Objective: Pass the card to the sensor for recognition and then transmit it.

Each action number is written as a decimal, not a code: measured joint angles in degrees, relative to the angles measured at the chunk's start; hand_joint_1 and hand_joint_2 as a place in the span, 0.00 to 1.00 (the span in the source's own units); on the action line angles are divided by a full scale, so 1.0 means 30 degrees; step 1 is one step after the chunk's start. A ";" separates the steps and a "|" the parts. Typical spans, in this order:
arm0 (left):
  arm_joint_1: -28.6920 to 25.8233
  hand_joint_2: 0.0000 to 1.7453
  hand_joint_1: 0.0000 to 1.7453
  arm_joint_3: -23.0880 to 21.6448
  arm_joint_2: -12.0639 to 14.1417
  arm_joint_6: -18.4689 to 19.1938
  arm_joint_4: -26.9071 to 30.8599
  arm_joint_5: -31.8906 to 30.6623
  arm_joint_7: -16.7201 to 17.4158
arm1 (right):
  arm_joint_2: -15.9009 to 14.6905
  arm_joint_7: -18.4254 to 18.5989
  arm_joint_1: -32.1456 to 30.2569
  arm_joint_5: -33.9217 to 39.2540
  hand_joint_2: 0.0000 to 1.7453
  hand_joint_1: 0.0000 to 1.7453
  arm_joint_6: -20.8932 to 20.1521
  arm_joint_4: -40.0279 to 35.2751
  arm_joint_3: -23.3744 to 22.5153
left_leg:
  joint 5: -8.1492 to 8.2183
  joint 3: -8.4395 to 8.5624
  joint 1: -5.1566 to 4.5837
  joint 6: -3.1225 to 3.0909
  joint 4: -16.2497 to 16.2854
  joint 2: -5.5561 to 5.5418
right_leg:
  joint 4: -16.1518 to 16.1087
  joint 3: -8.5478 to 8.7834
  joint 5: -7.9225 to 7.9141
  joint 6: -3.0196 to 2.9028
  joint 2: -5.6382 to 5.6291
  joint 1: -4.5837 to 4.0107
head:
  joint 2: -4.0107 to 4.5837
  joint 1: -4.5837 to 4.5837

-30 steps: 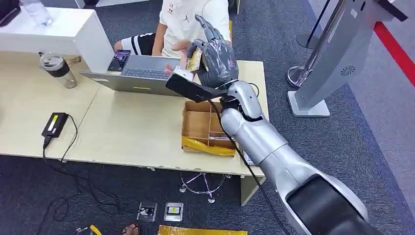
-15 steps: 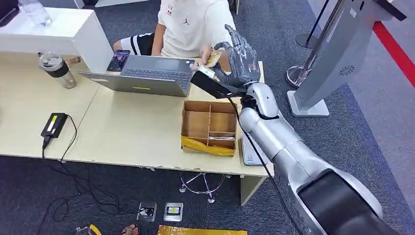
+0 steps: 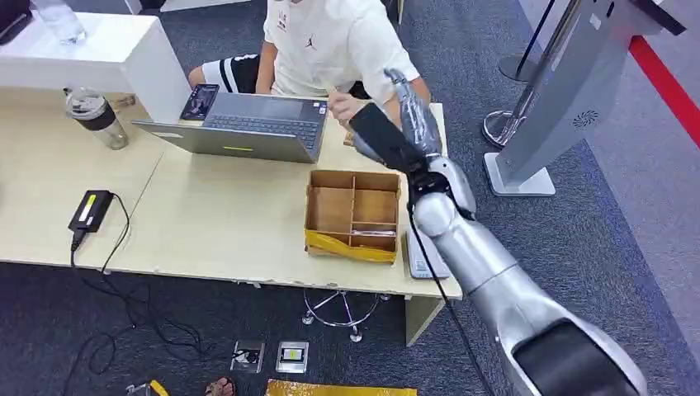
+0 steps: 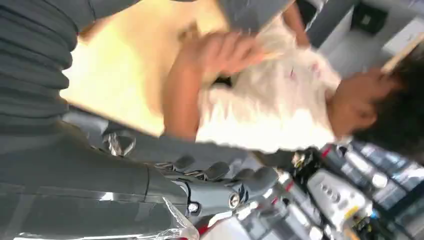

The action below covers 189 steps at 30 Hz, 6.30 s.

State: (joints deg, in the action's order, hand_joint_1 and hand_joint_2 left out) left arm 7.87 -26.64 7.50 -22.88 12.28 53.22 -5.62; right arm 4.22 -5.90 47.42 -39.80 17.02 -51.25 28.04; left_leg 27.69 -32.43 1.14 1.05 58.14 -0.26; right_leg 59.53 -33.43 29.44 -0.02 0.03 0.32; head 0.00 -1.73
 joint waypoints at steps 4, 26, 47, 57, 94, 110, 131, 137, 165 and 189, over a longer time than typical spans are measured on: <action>-0.0018 1.00 0.00 -0.0007 0.0000 -0.0029 -0.0029 0.0094 -0.0051 | -0.0378 0.0421 -0.1711 0.0590 1.00 0.00 -0.1156 -0.4659 -0.0254 | 0.0005 -0.0008 0.0000 0.0000 -0.0002 0.0005 | -0.0009 -0.0006 0.0004 -0.0002 -0.0008 -0.0002 | 0.0000 -0.0008; 0.0152 1.00 0.00 -0.0007 0.0073 0.0117 0.0000 0.1749 0.2697 | -0.1303 -0.0649 -0.6616 -0.6594 1.00 0.00 -0.2868 -1.0622 0.3178 | 0.0008 -0.0021 0.0007 -0.0005 -0.0011 0.0019 | -0.0004 0.0016 0.0002 0.0001 -0.0004 -0.0006 | 0.0000 -0.0029; 0.0251 1.00 0.00 -0.1276 0.0597 -0.0575 0.1115 0.2863 0.3526 | 0.2018 0.0727 -0.4410 -0.5872 1.00 0.00 -0.0647 -0.2899 0.6441 | 0.0004 -0.0017 -0.0003 0.0000 -0.0011 0.0011 | -0.0005 0.0012 0.0003 -0.0001 -0.0002 0.0000 | 0.0000 -0.0022; 0.0250 1.00 0.00 -0.1610 0.0473 -0.1961 0.1253 0.3337 0.2899 | 0.2076 0.1339 -0.4211 -0.5674 1.00 0.00 -0.0057 -0.1763 0.6768 | 0.0004 -0.0005 -0.0004 0.0000 -0.0010 0.0022 | -0.0008 0.0002 0.0003 -0.0001 -0.0012 0.0000 | 0.0000 -0.0029; 0.0172 1.00 0.00 -0.1872 -0.1428 -0.4612 0.0321 0.4655 -0.0291 | -0.1850 0.1149 -0.6396 -0.6680 1.00 0.00 0.1181 -0.1232 0.1923 | 0.0010 -0.0005 -0.0013 -0.0009 -0.0004 0.0047 | -0.0032 0.0009 -0.0017 0.0024 -0.0024 0.0015 | 0.0000 -0.0022; 0.0276 1.00 0.00 -0.1872 -0.1202 -0.3329 0.0262 0.4560 -0.0226 | -0.1588 -0.0271 -0.6679 -0.7635 1.00 0.00 0.1269 -0.1239 0.2084 | 0.0010 -0.0007 -0.0010 -0.0009 -0.0005 0.0044 | -0.0030 0.0012 -0.0017 0.0024 -0.0019 0.0012 | 0.0000 -0.0015; 0.0284 1.00 0.00 -0.1880 -0.1049 -0.3198 0.0182 0.4334 -0.0306 | -0.1523 0.0749 -0.6711 -0.8349 1.00 0.08 0.2085 -0.0576 0.2098 | 0.0010 -0.0008 -0.0011 -0.0009 -0.0005 0.0042 | -0.0031 0.0011 -0.0016 0.0024 -0.0020 0.0011 | 0.0000 -0.0022; 0.0285 1.00 0.00 -0.1887 -0.0954 -0.3016 0.0138 0.4189 -0.0306 | -0.1573 0.0946 -0.6798 -0.8378 1.00 0.12 0.2245 -0.0242 0.2084 | 0.0009 -0.0006 -0.0012 -0.0009 -0.0005 0.0043 | -0.0031 0.0011 -0.0017 0.0024 -0.0020 0.0012 | 0.0000 -0.0022; 0.0282 1.00 0.00 -0.2375 -0.0415 -0.2251 -0.0015 0.3329 -0.0313 | -0.2018 0.1281 -0.7257 -0.8443 1.00 0.34 0.2412 -0.0117 0.1996 | 0.0010 -0.0006 -0.0011 -0.0009 -0.0005 0.0043 | -0.0031 0.0011 -0.0016 0.0024 -0.0021 0.0011 | 0.0000 -0.0022; 0.0283 1.00 0.00 -0.2550 -0.0240 -0.1850 -0.0066 0.3096 -0.0313 | -0.2069 0.1653 -0.7257 -0.8575 1.00 0.83 0.2478 -0.0117 0.1967 | 0.0010 -0.0006 -0.0011 -0.0009 -0.0005 0.0043 | -0.0031 0.0011 -0.0017 0.0024 -0.0021 0.0012 | 0.0000 -0.0022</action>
State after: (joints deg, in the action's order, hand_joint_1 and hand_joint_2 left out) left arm 8.72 -34.29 6.78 -28.44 12.09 62.51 -6.56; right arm -1.99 -0.94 25.65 -65.53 24.46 -51.60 33.94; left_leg 27.72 -32.45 1.10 1.02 58.12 -0.13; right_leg 59.43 -33.40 29.39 0.05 -0.03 0.36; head 0.00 -1.79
